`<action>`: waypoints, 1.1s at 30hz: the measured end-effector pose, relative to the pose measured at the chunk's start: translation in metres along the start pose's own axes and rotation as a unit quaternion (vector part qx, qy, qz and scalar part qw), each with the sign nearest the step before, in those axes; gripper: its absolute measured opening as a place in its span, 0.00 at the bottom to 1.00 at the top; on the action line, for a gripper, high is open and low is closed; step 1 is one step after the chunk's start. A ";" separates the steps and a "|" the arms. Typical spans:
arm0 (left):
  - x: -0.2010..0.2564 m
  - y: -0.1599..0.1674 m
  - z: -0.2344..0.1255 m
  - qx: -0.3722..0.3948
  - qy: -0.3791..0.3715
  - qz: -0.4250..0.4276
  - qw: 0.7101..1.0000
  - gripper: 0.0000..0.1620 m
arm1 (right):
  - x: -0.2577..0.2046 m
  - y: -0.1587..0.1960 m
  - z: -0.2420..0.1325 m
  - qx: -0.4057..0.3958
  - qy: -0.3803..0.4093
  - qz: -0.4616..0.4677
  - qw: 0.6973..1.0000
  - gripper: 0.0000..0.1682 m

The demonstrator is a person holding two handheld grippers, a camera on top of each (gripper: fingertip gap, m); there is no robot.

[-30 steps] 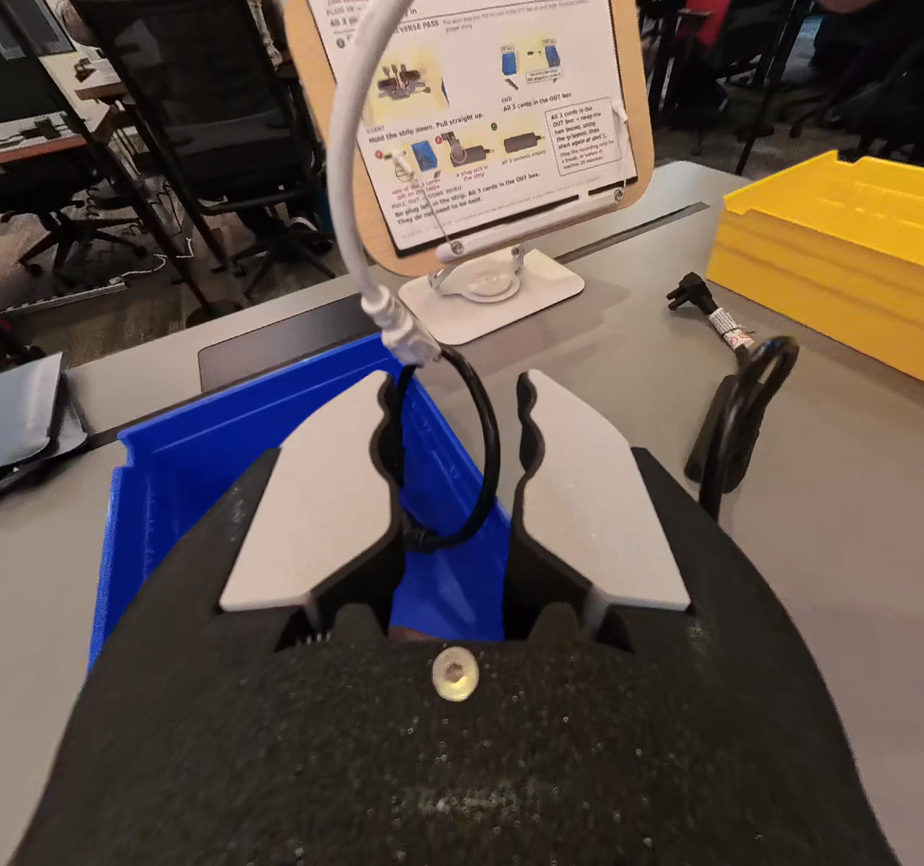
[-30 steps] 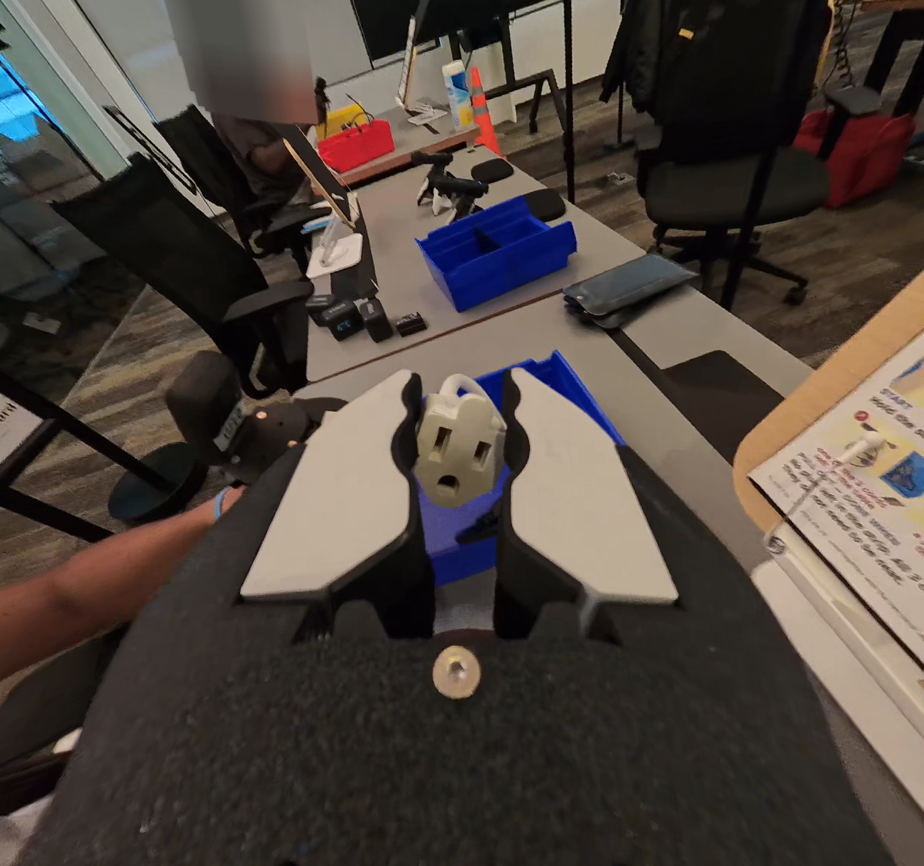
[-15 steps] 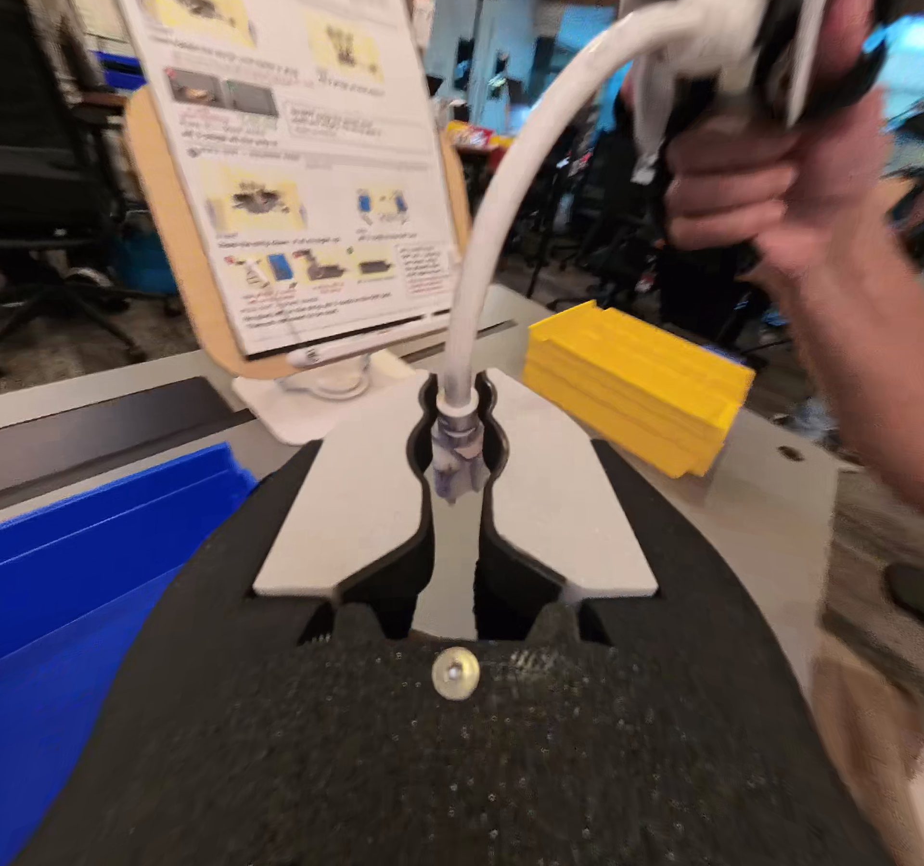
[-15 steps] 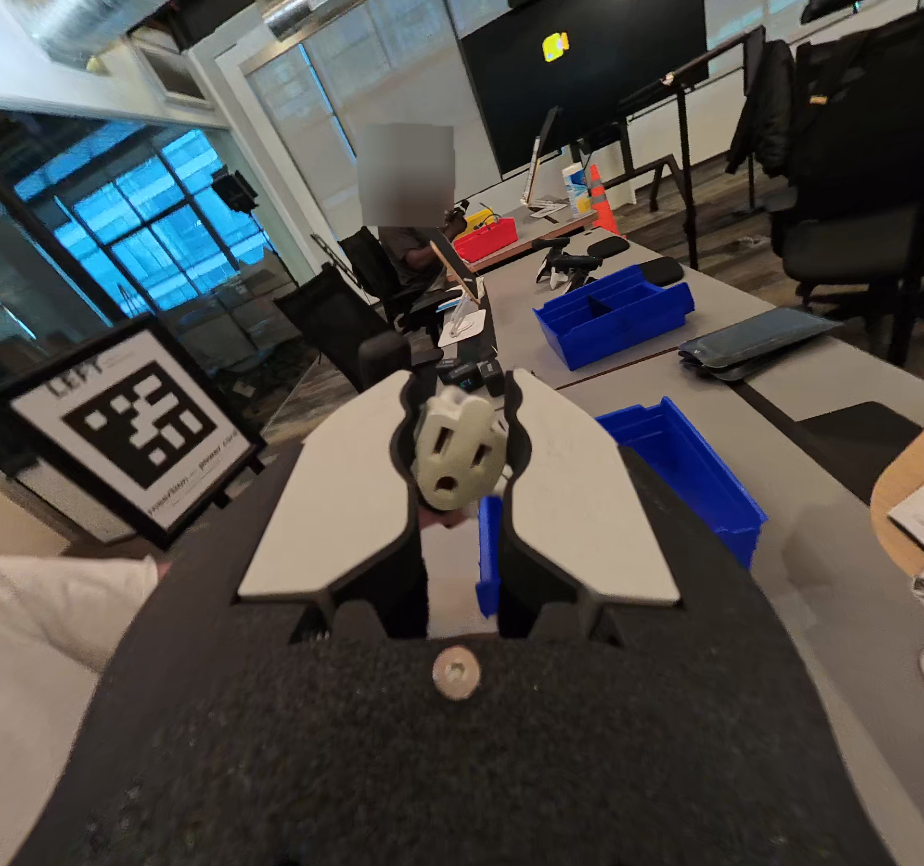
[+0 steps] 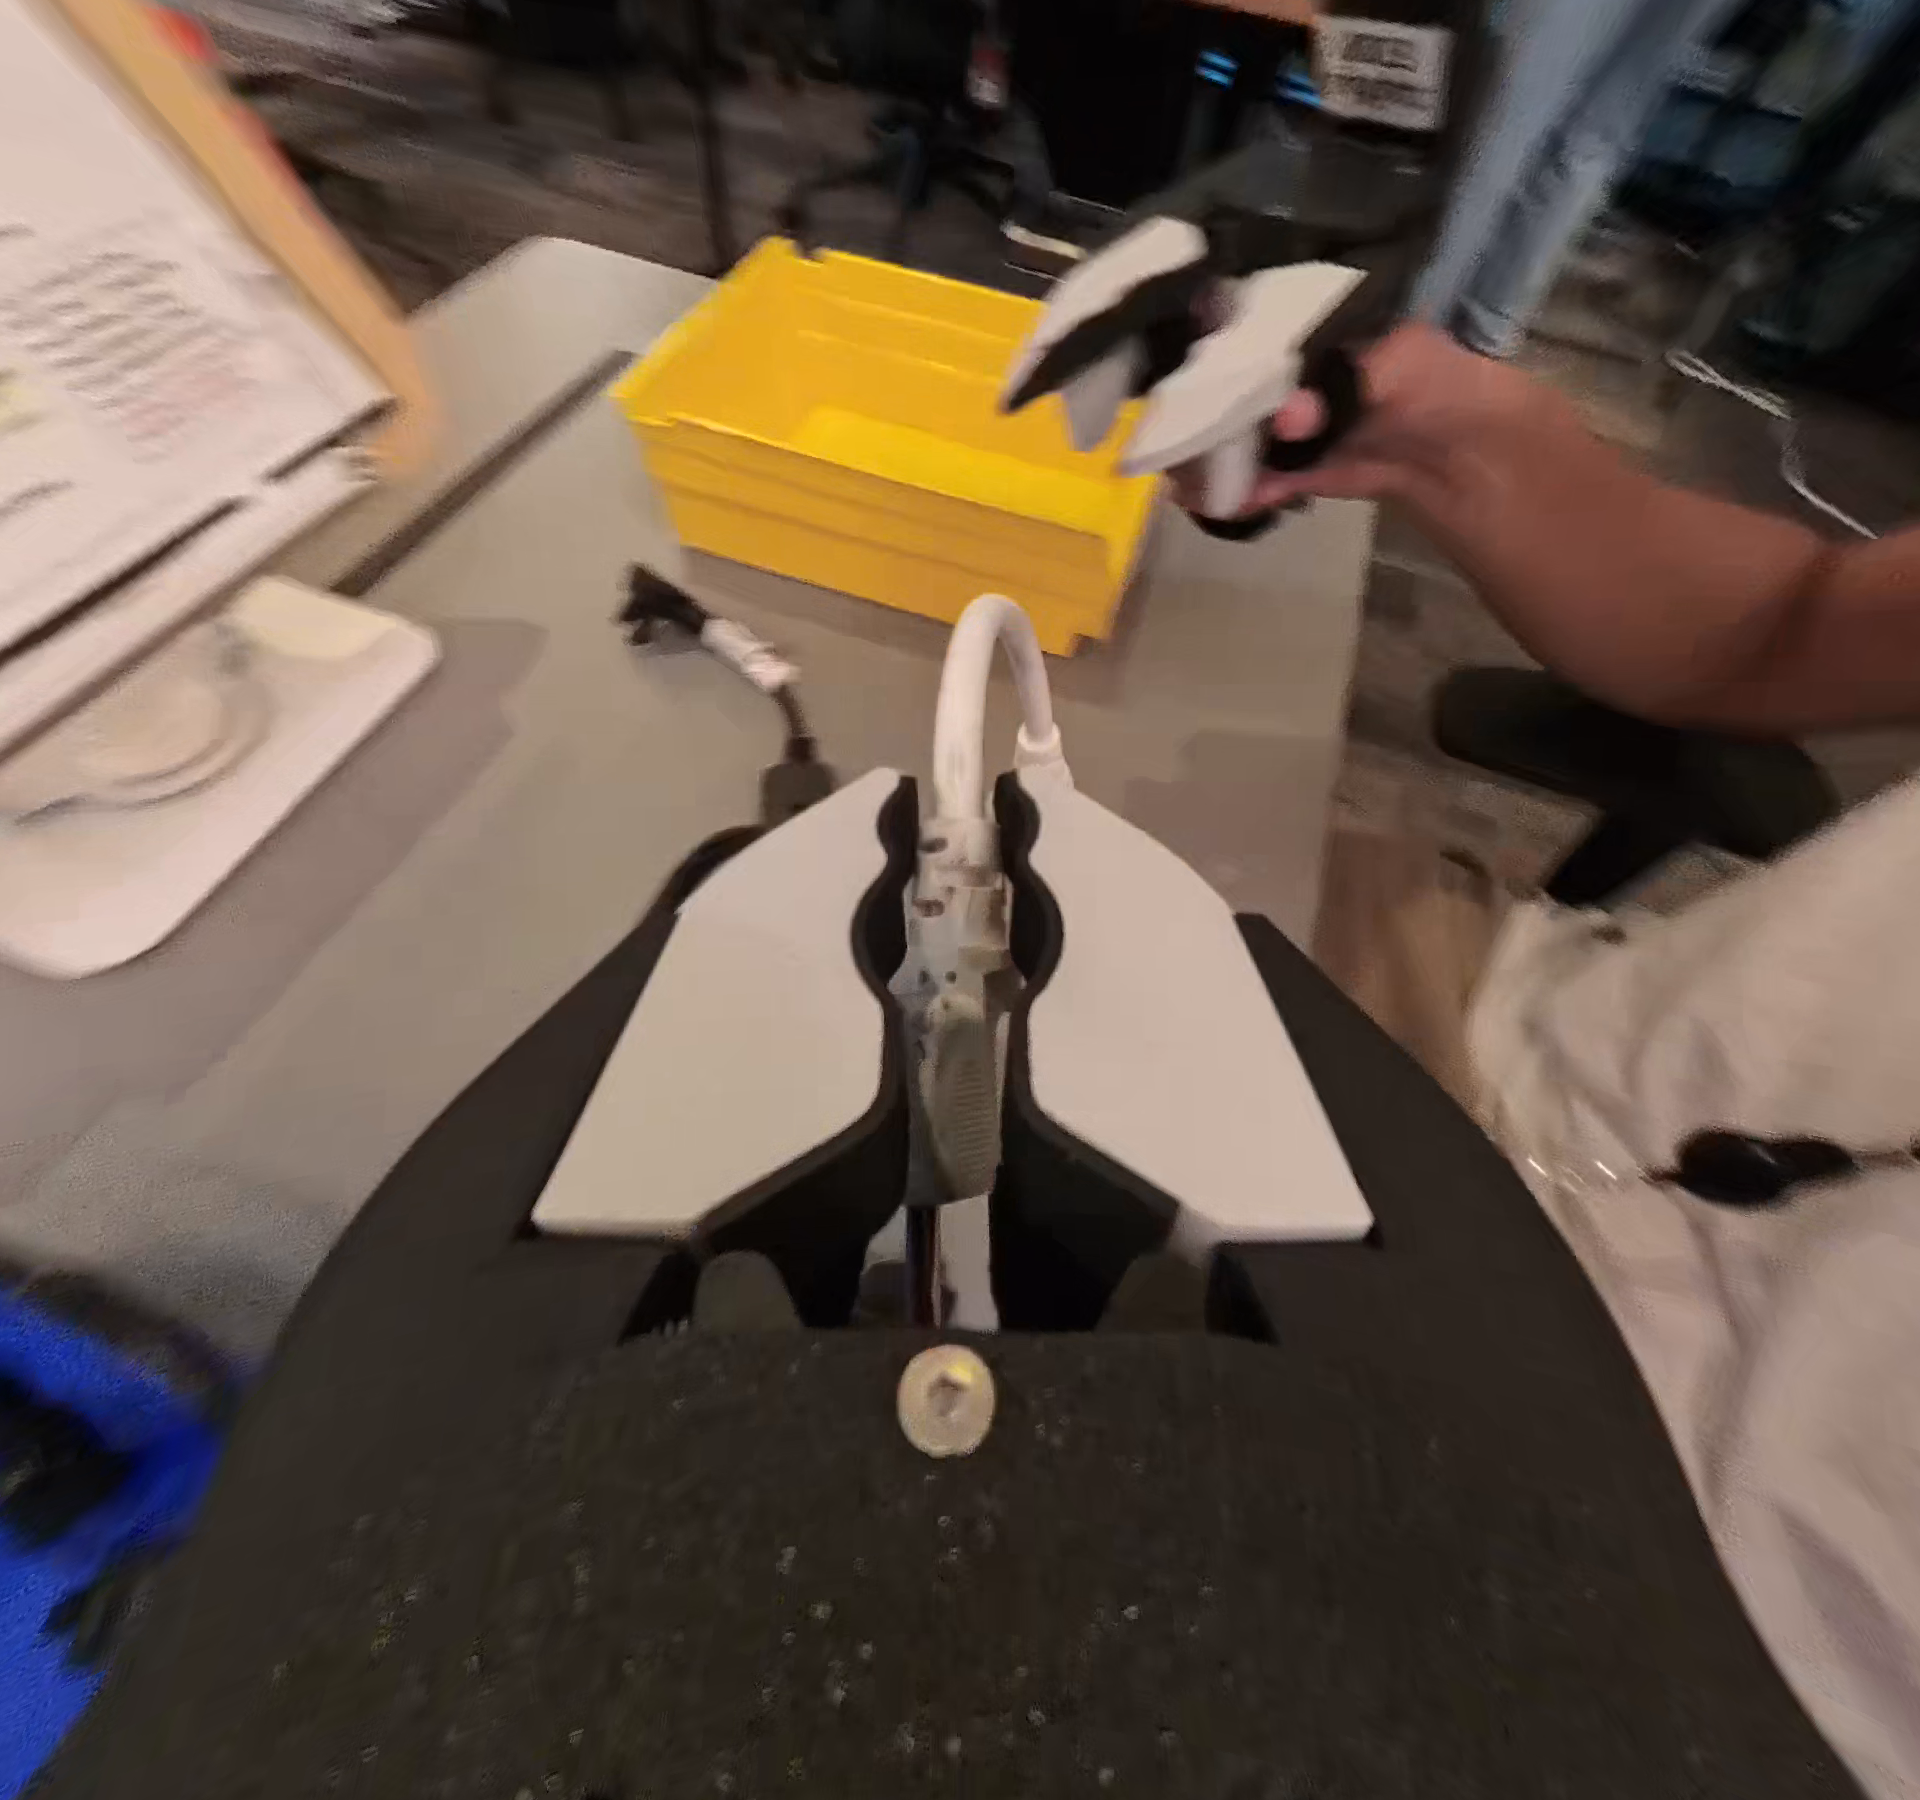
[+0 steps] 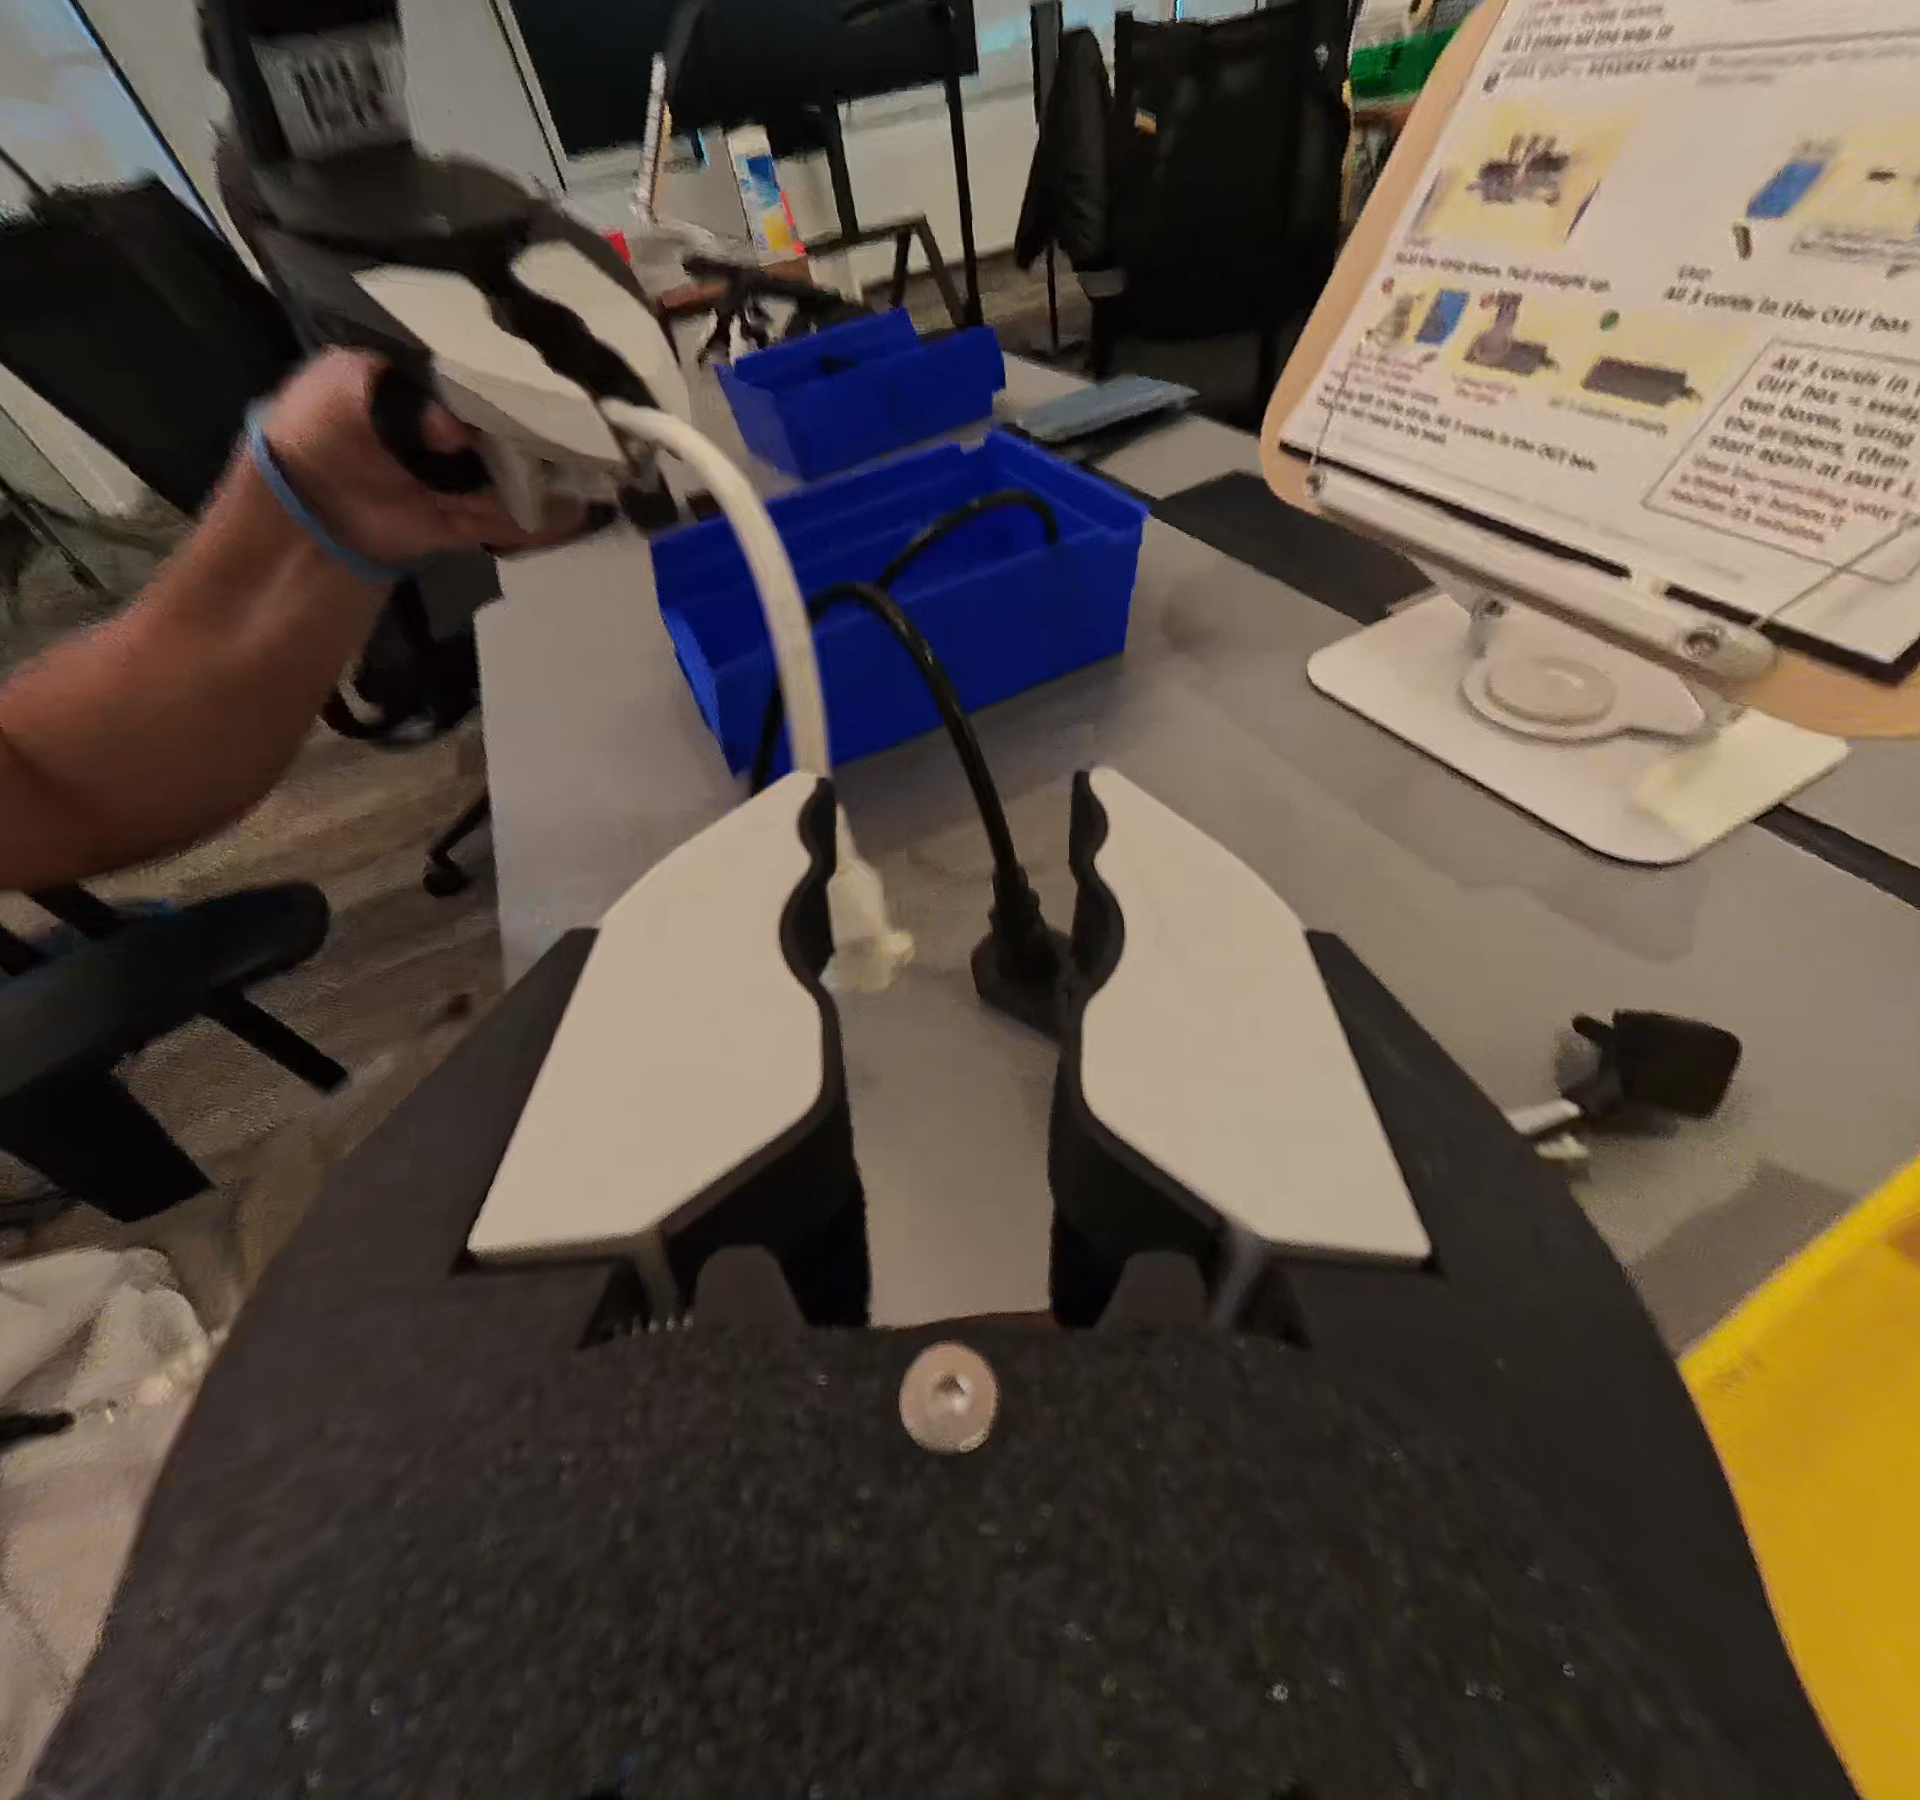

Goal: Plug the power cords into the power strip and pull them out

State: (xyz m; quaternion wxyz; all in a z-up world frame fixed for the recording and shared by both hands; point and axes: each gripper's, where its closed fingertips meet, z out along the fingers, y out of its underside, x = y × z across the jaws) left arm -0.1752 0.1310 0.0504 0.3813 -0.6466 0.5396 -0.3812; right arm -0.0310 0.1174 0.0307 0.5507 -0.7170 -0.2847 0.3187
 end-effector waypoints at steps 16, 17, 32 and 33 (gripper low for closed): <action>0.128 0.006 0.069 0.151 0.550 -0.202 0.796 0.09 | -0.117 0.006 -0.009 0.130 -0.184 -0.219 0.949 0.24; 0.131 0.008 0.071 0.147 0.553 -0.204 0.794 0.09 | -0.119 0.011 -0.009 0.115 -0.190 -0.229 0.948 0.24; 0.072 0.043 0.094 0.173 0.175 -0.123 0.961 0.28 | -0.066 0.019 0.008 0.089 -0.107 -0.070 0.988 0.05; 0.068 0.047 0.096 0.167 0.141 -0.104 0.970 0.24 | -0.068 0.019 0.009 0.094 -0.120 -0.059 0.987 0.05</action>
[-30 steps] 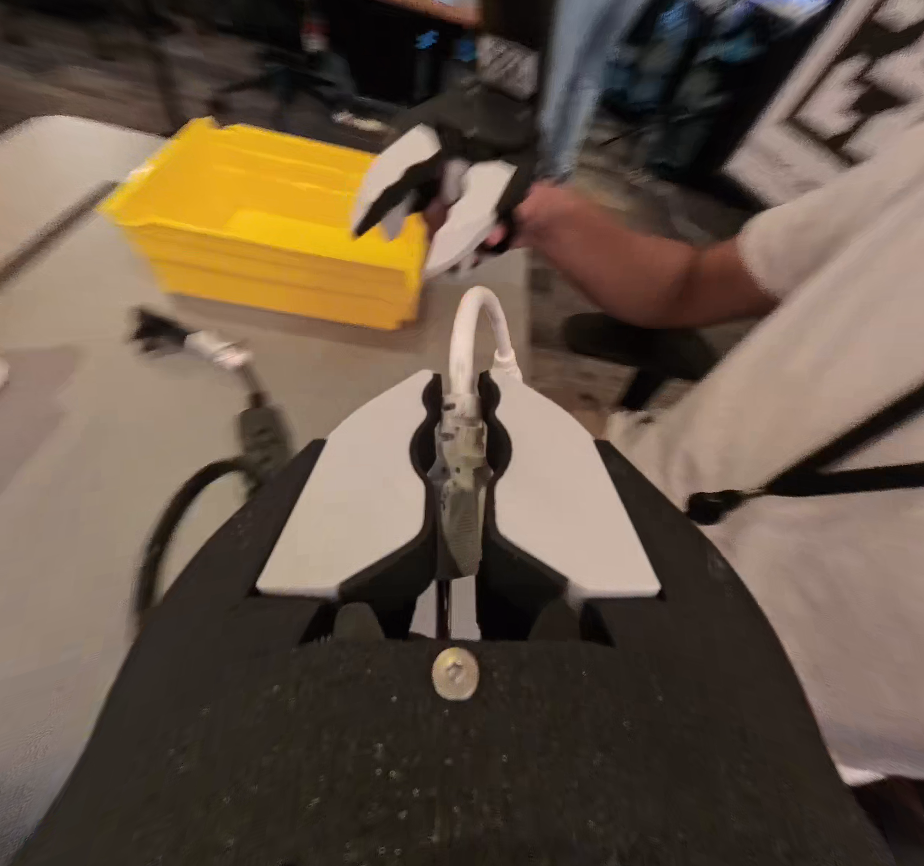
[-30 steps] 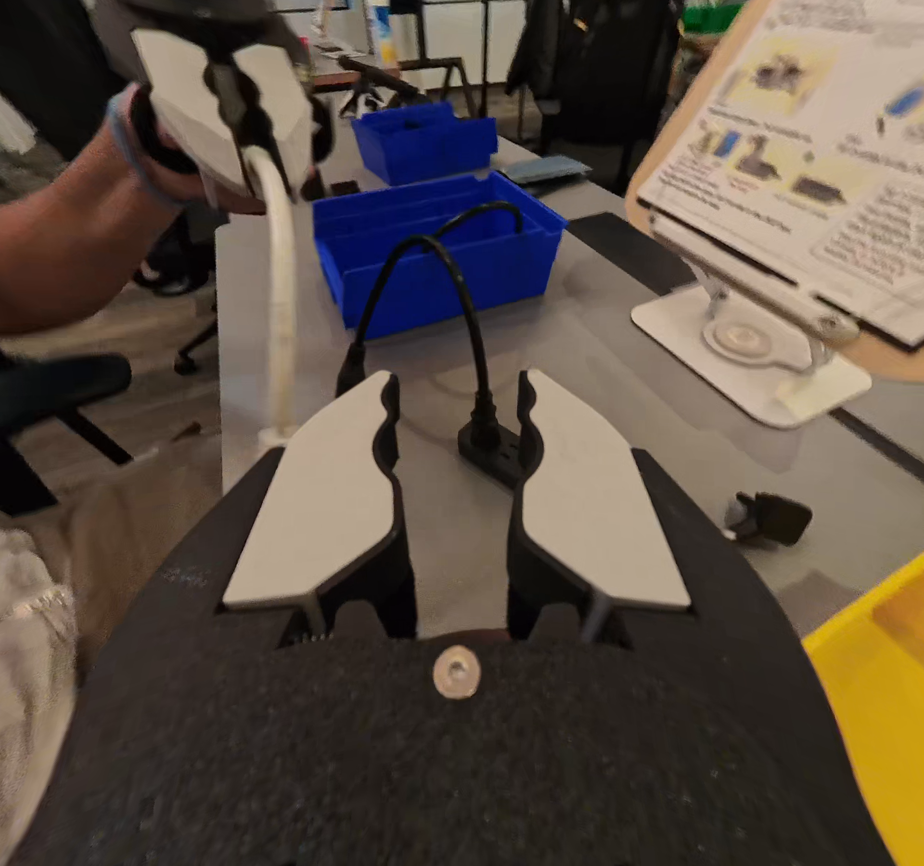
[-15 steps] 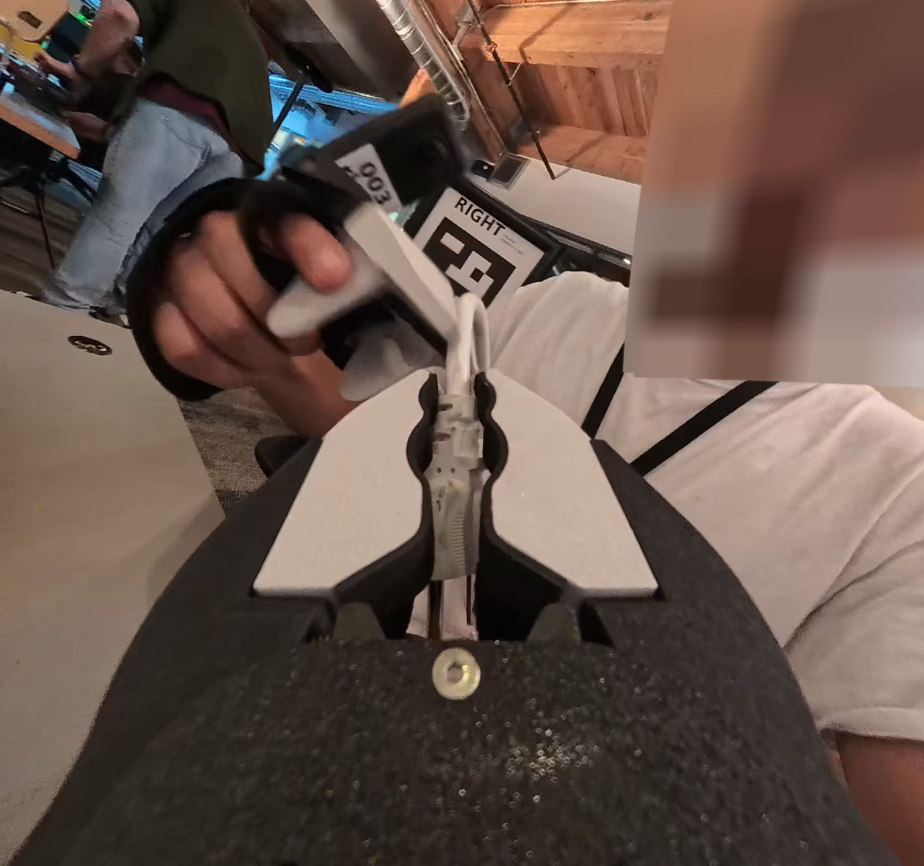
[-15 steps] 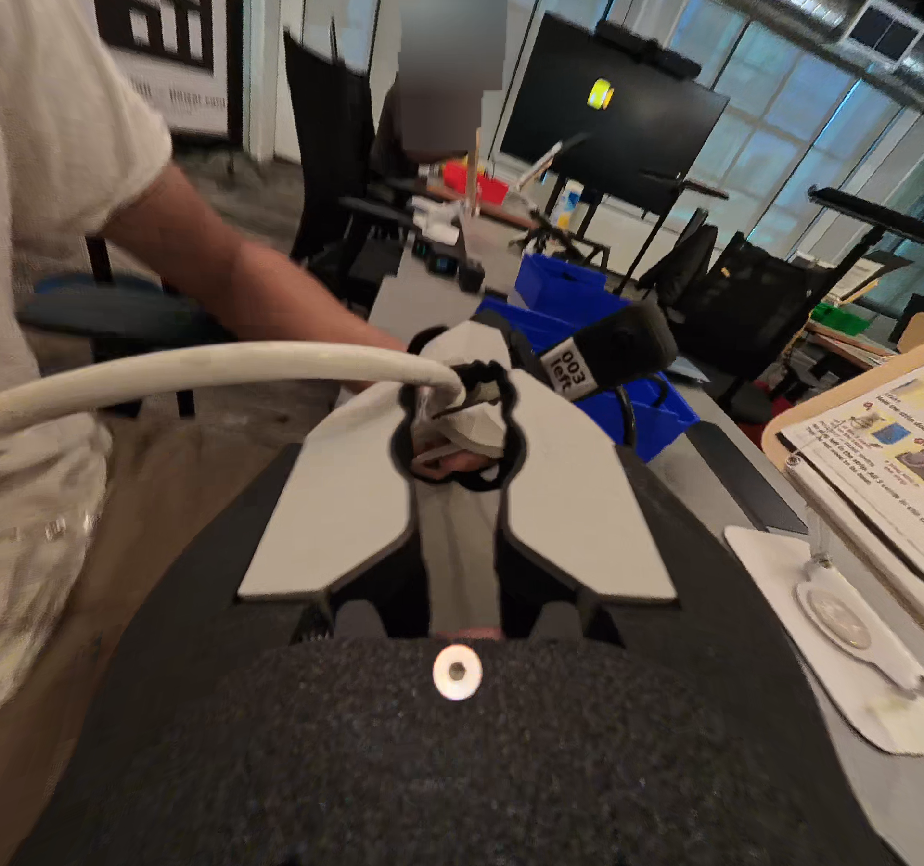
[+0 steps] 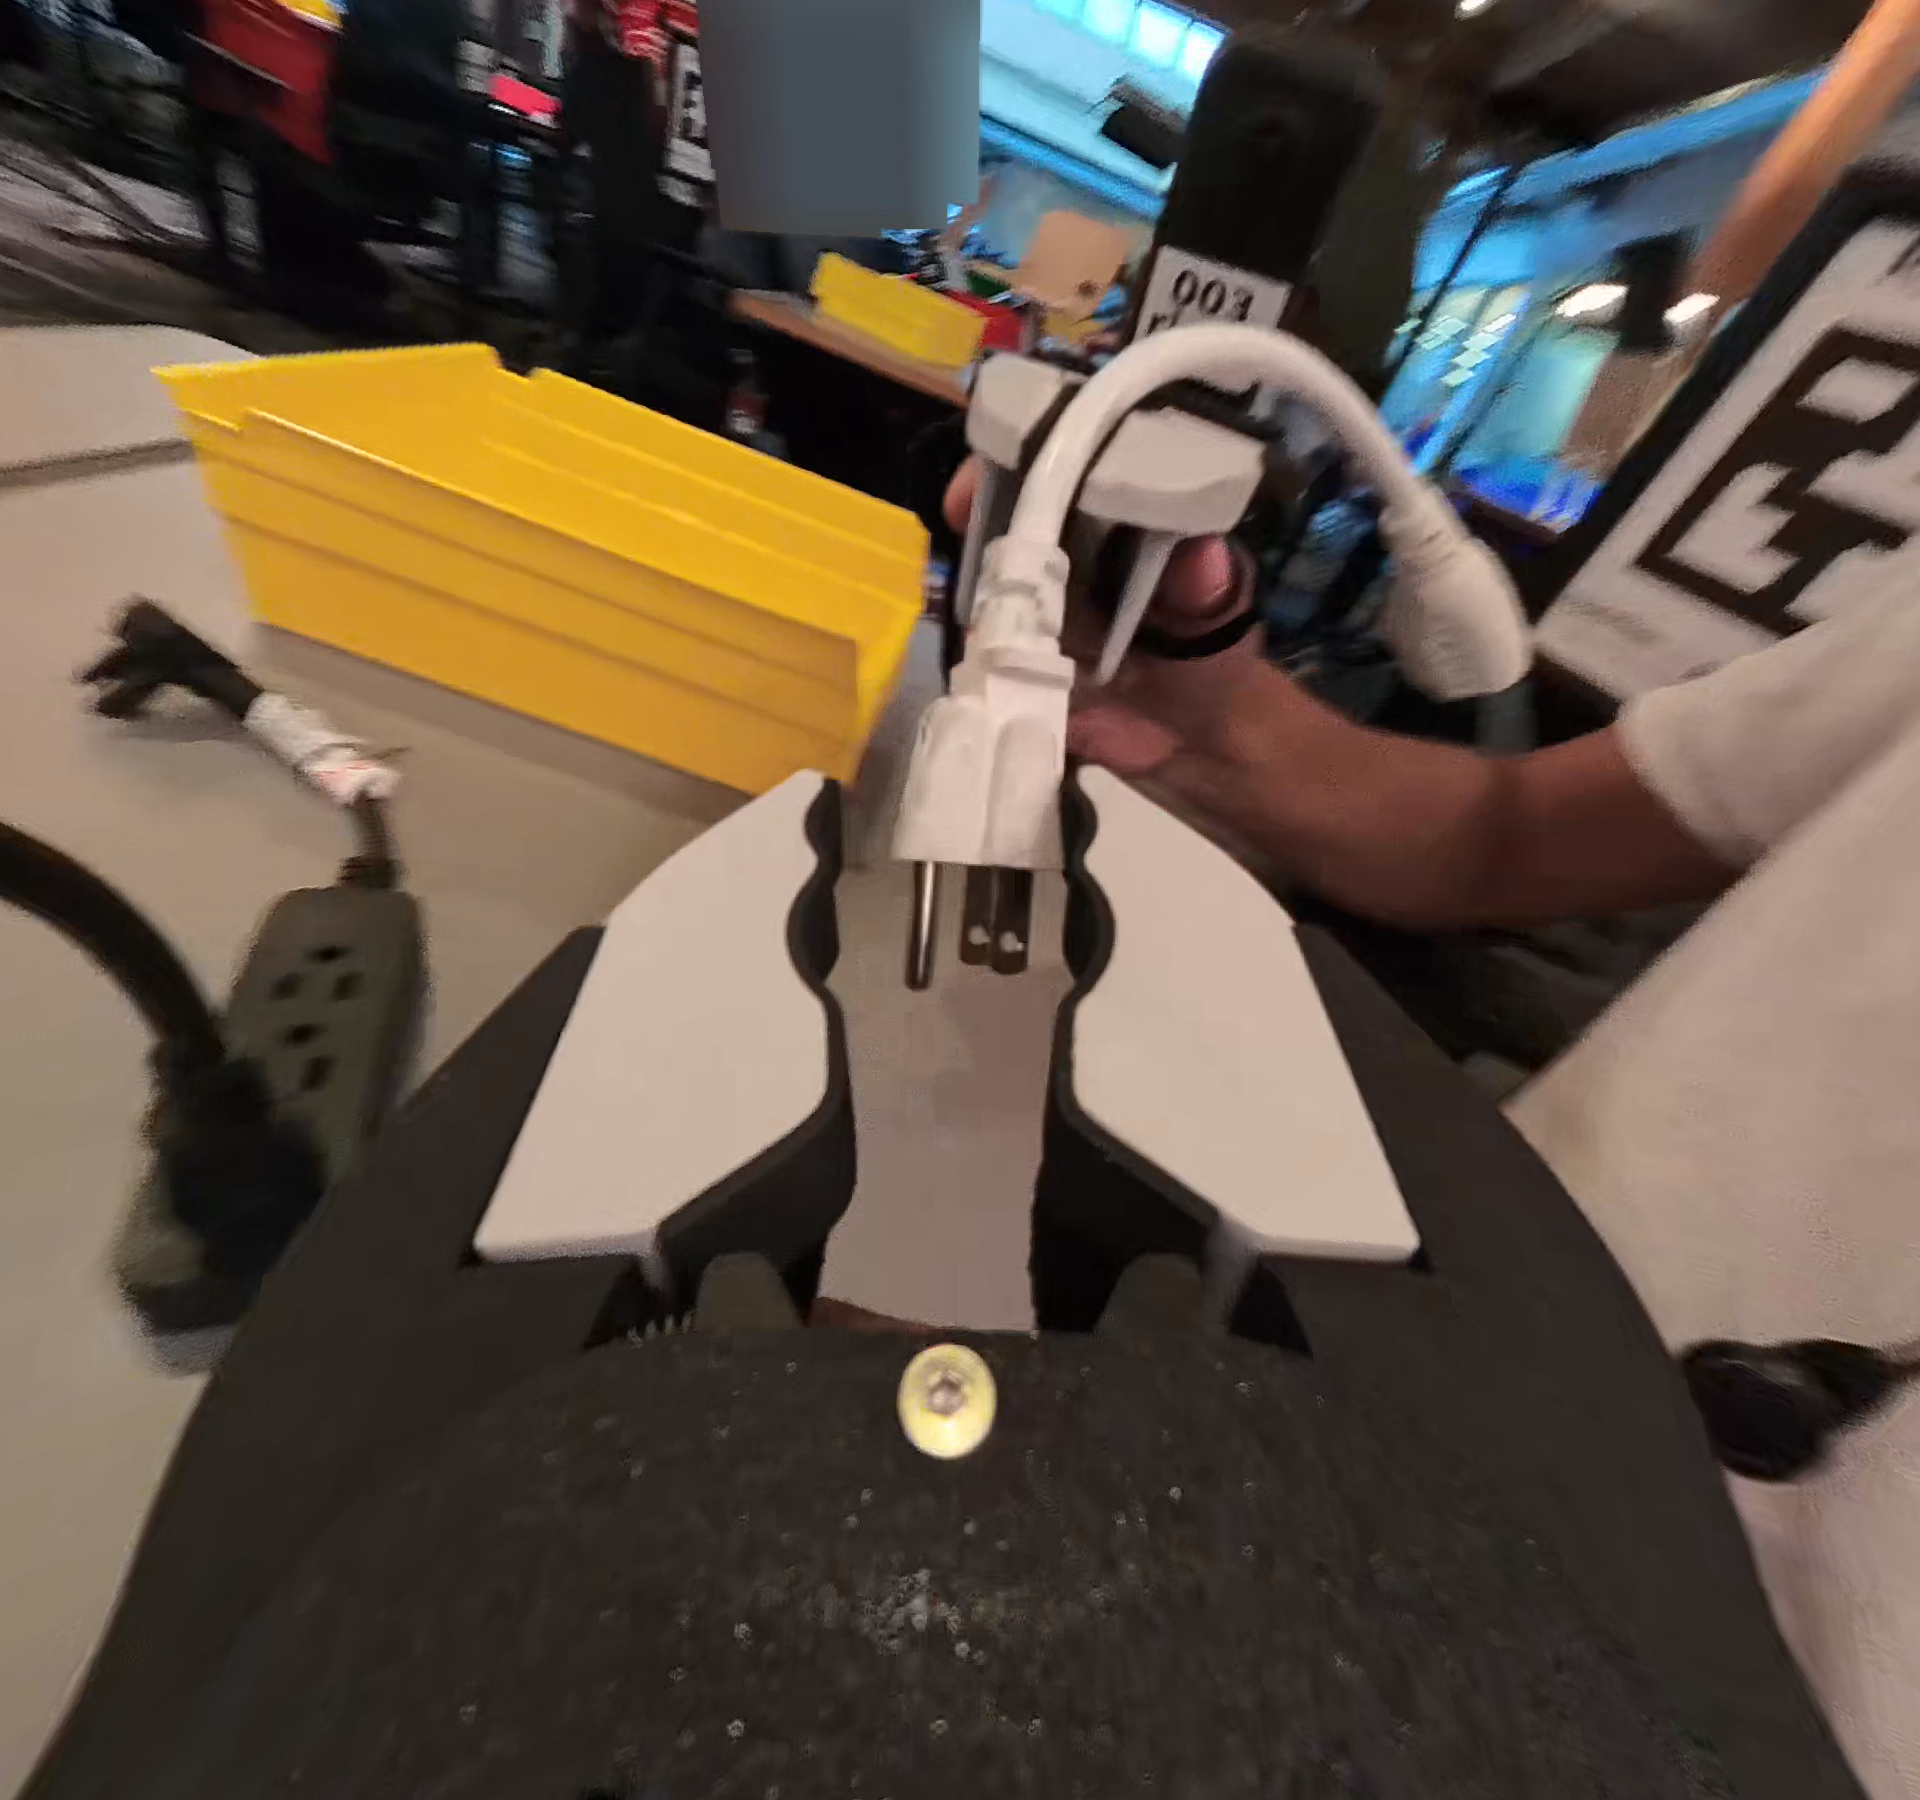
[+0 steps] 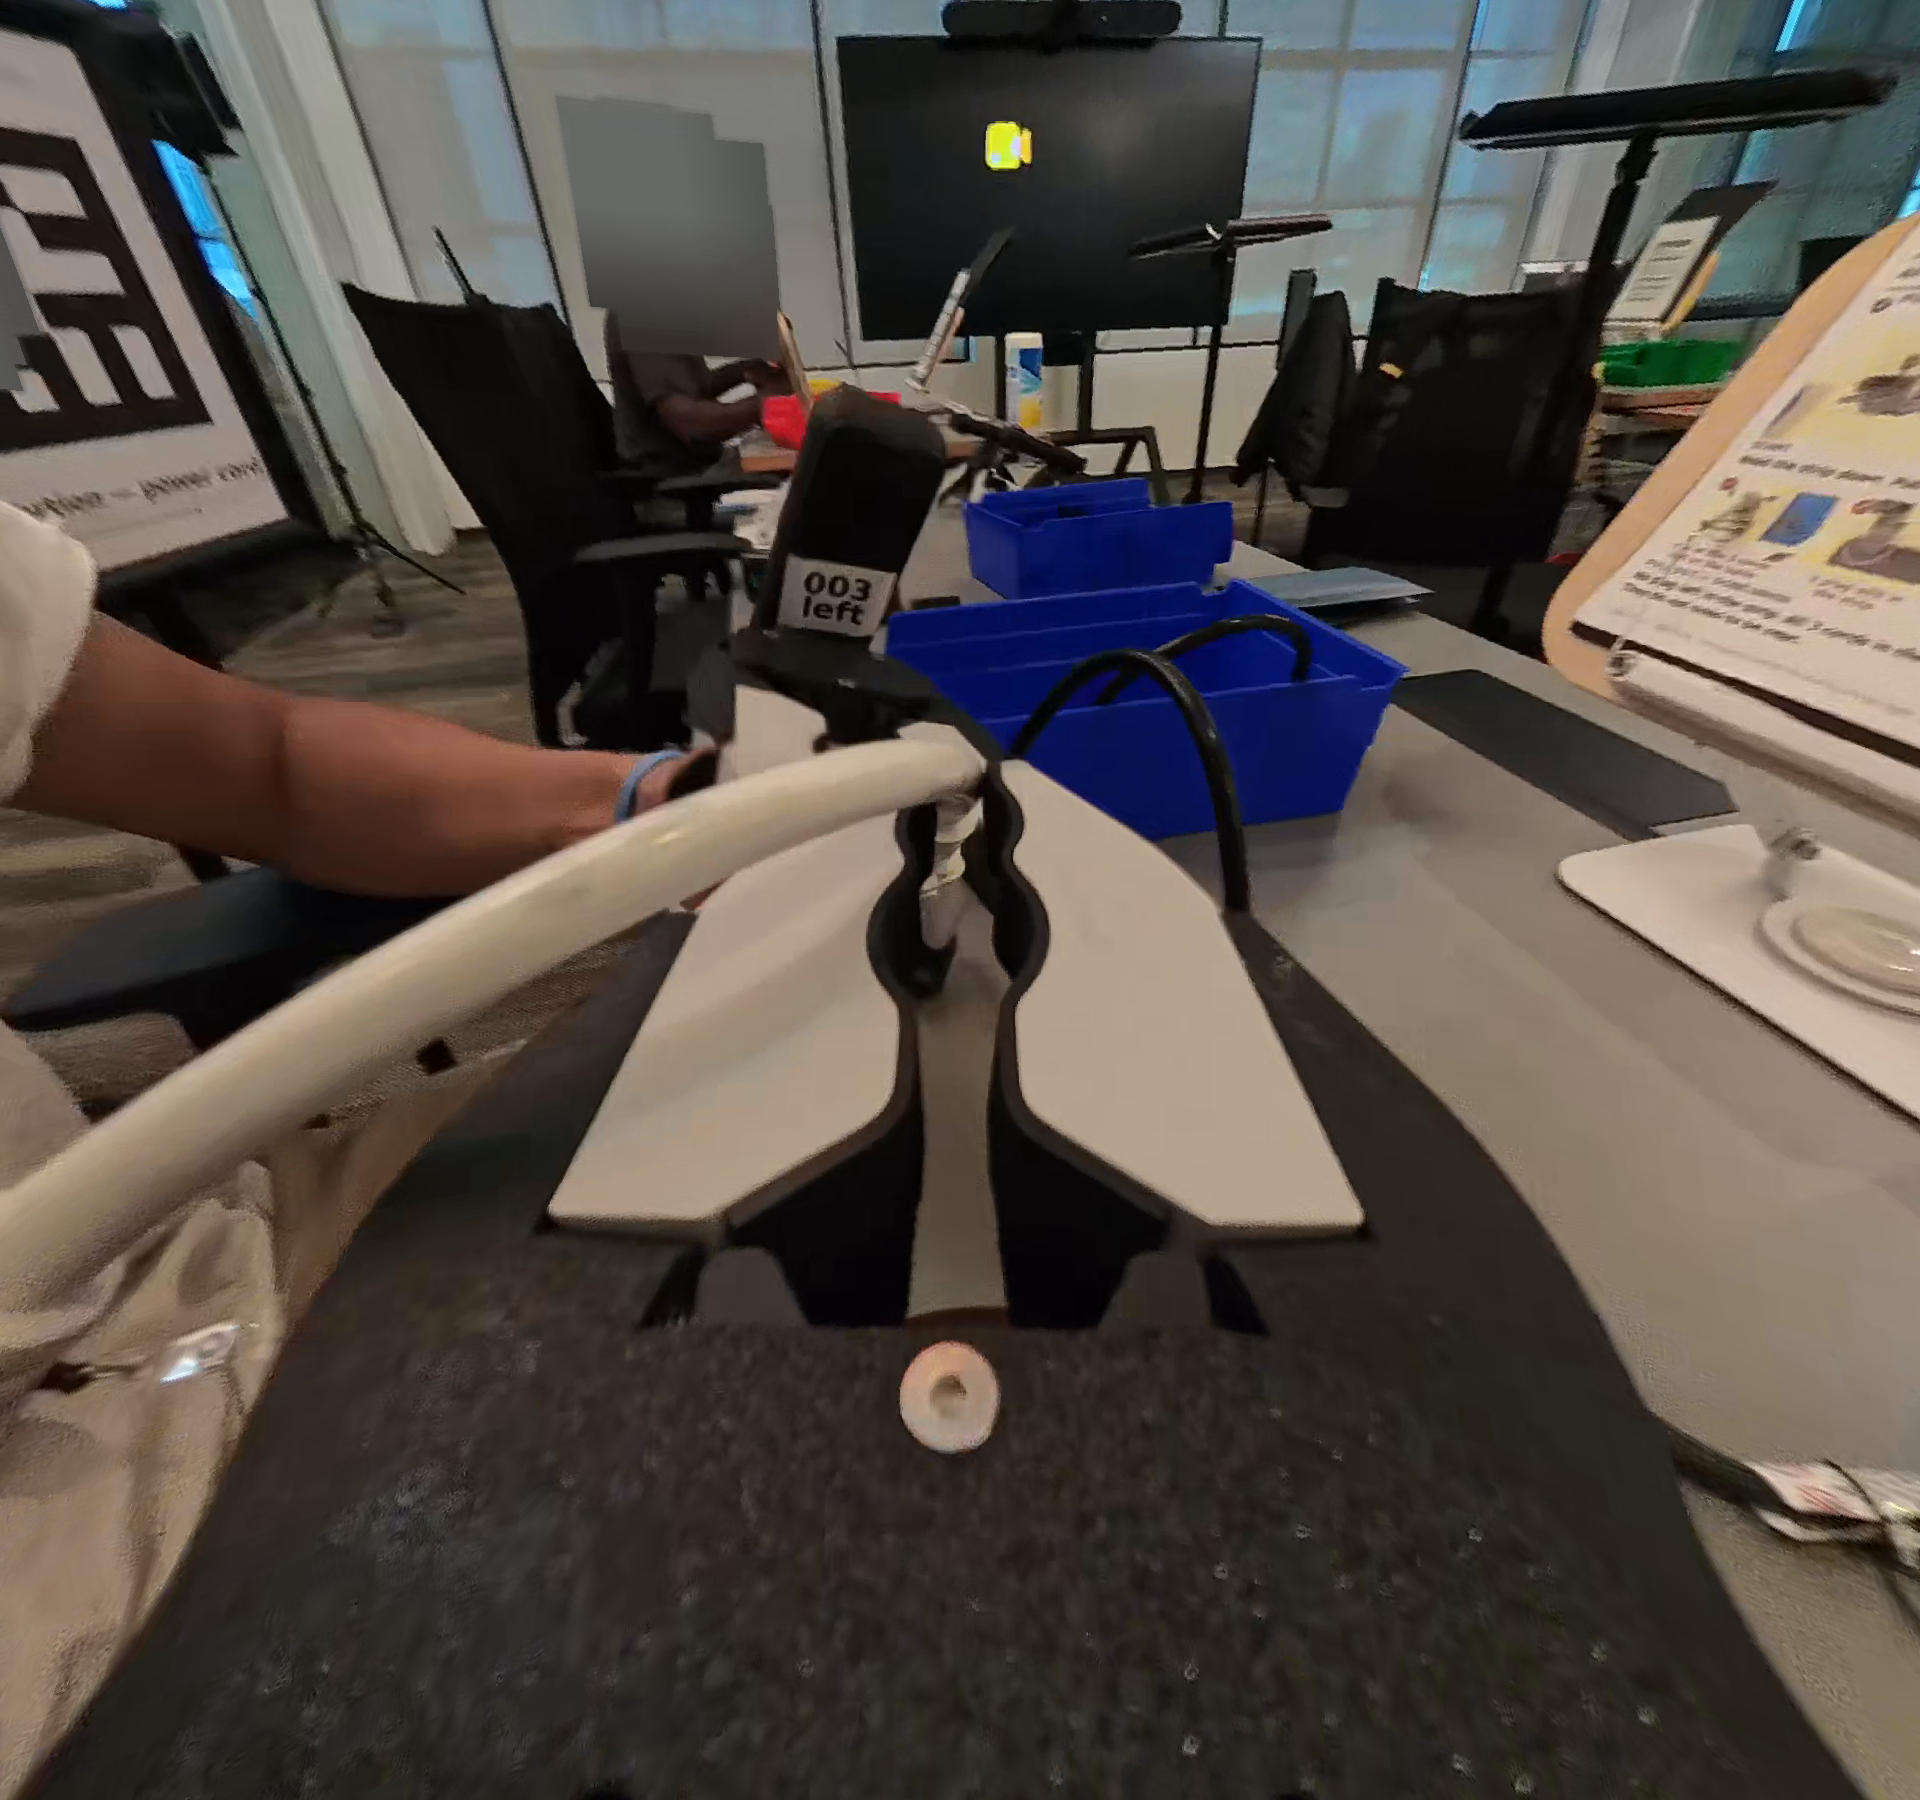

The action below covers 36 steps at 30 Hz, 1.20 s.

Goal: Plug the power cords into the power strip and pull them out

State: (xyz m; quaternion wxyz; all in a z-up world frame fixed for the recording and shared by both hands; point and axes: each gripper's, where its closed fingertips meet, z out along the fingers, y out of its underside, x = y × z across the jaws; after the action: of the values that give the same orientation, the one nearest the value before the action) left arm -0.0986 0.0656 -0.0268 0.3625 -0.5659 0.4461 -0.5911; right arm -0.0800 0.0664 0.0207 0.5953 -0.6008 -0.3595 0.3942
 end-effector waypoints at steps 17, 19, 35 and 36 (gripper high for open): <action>0.059 0.005 0.003 0.049 0.305 -0.269 0.912 0.17 | -0.051 0.027 -0.002 -0.097 -0.127 -0.139 0.977 0.25; 0.061 0.008 0.004 0.043 0.318 -0.280 0.905 0.17 | -0.055 0.024 -0.003 -0.105 -0.123 -0.171 0.972 0.25; 0.066 0.006 0.001 0.056 0.351 -0.298 0.886 0.17 | -0.067 0.031 -0.002 -0.284 -0.182 -0.328 0.882 0.14; 0.063 0.003 0.000 0.070 0.348 -0.301 0.885 0.17 | -0.065 0.027 0.001 -0.272 -0.164 -0.338 0.886 0.14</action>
State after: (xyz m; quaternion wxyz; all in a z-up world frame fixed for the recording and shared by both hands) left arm -0.1053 0.0056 -0.0082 0.0269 -0.4039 0.3090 -0.8606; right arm -0.1098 0.0076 -0.0036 0.4379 -0.5076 -0.7269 0.1486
